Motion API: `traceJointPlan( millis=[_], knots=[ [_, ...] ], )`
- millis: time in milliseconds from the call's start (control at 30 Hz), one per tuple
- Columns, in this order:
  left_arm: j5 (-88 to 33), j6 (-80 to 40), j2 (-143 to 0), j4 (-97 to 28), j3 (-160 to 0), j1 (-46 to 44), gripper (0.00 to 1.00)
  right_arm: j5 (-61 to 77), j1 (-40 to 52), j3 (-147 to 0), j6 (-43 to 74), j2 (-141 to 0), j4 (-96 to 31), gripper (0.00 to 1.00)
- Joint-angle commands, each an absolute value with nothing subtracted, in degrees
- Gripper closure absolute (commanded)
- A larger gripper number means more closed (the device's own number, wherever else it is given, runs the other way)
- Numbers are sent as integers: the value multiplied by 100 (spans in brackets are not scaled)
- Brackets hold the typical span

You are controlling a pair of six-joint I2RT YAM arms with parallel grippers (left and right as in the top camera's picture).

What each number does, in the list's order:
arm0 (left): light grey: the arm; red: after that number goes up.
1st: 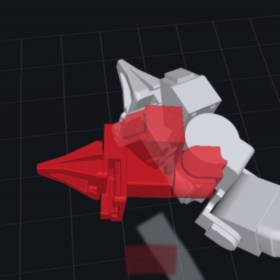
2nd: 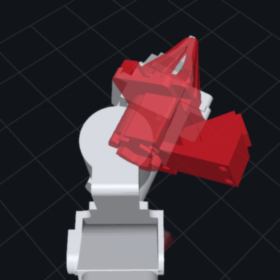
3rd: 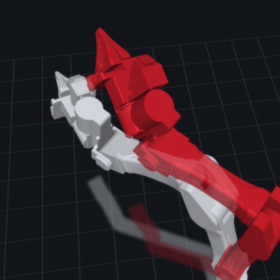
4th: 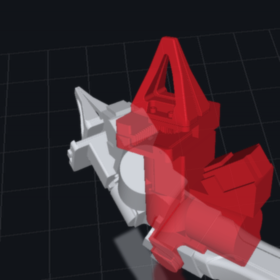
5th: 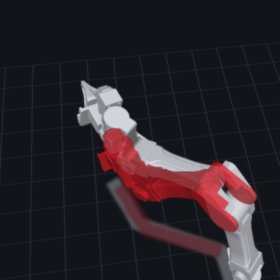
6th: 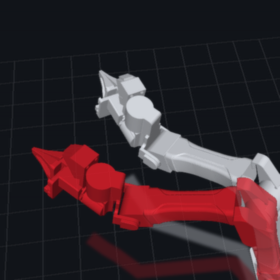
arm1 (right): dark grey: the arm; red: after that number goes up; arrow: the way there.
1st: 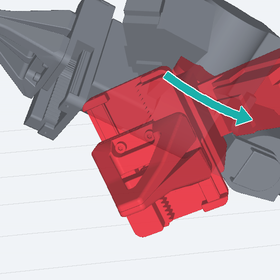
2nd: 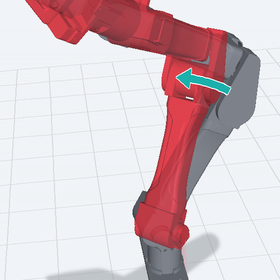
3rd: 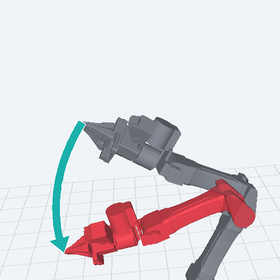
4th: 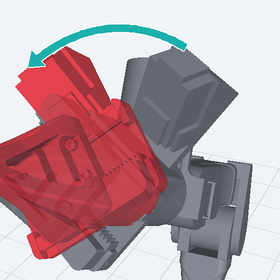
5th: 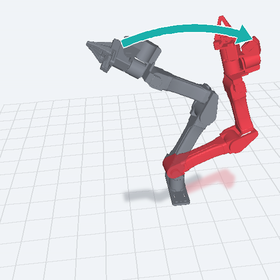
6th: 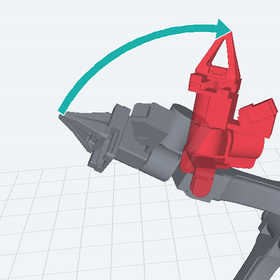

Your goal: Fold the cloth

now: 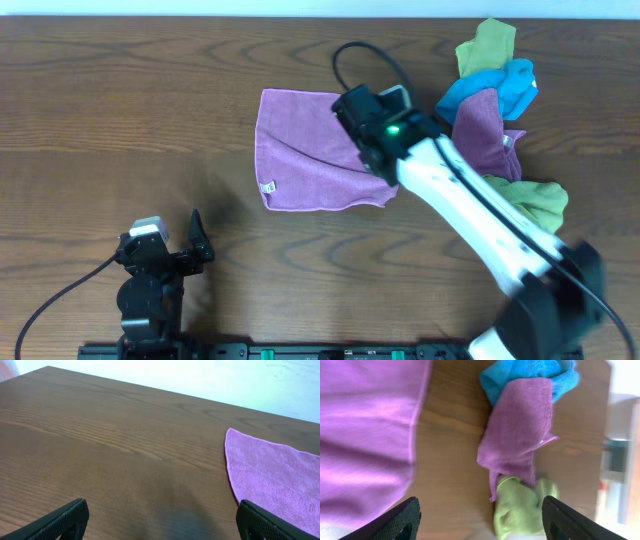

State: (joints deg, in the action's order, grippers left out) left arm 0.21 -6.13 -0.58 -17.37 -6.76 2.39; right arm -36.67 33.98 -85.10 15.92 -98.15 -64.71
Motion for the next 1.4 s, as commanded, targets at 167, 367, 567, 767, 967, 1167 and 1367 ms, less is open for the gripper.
traceJointPlan(
  millis=[167,367,567,767,967,1167,1367],
  knots=[
    [14,-576,-25,-1776,-541,211,5,-1533,3771,-7841,1800,-7658,-6766,20],
    [21,-574,-25,-1772,-541,211,5,-989,4783,-6997,2381,-6031,-6893,14],
    [-456,-1116,-25,-1658,-541,209,5,-602,5205,-6914,2613,-5529,-7387,11],
    [-1658,-1627,-25,-1614,-539,209,5,-405,5227,-6914,2563,-5513,-7548,2],
    [-1813,-2185,-25,-779,-534,209,5,-683,5216,-6866,2556,-5669,-7408,1],
    [-1951,-1931,-764,1203,-526,49,5,-1050,5092,-6853,2255,-6274,-6558,1],
    [-2091,-1520,-4209,2346,-1647,30,5,-541,4128,-6855,1835,-7081,-5286,1]
  ],
)
